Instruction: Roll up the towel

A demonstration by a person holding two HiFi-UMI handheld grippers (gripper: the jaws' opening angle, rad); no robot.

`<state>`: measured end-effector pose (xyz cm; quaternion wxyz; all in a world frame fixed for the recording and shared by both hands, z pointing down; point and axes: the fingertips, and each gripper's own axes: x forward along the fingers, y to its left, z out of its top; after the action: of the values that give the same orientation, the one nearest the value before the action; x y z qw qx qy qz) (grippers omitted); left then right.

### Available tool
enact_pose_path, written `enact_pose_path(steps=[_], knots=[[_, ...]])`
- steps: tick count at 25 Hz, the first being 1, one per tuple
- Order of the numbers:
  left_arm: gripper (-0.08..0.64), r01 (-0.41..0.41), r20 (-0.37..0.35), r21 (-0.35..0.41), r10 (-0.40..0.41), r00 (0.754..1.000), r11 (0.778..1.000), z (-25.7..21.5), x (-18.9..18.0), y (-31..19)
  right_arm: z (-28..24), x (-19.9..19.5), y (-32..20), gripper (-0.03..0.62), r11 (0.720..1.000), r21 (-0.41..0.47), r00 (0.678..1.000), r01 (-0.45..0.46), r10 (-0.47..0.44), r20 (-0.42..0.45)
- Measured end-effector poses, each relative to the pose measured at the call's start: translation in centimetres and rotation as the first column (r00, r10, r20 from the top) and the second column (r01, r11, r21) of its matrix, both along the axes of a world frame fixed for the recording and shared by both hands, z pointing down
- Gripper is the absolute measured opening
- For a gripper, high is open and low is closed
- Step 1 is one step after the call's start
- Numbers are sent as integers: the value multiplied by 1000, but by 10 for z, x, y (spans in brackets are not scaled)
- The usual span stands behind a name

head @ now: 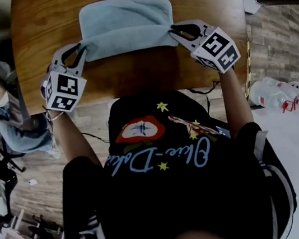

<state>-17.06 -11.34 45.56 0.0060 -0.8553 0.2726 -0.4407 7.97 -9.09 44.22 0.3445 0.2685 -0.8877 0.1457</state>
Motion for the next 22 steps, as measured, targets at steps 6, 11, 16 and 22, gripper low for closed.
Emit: enact_pose_path(steps=[6,11,16,22], knots=[[63,34,57,75,-38,998,997,15,6,-29,18,5,-29,44,997,64,994,-39,46,-103],[64,63,95,138,-77,992,988,26,11,-48,35,6,-39,46,996,82,983,-24,38,-181],[69,168,32,172,-176,984,971,23,8,-59,35,11,-42,84,993,101,981,-61,79,-178],[89,219,-90,274,-202,975,936,-36,-1,-57,-22,18,-35,106,964,256,992,-72,96,-79]])
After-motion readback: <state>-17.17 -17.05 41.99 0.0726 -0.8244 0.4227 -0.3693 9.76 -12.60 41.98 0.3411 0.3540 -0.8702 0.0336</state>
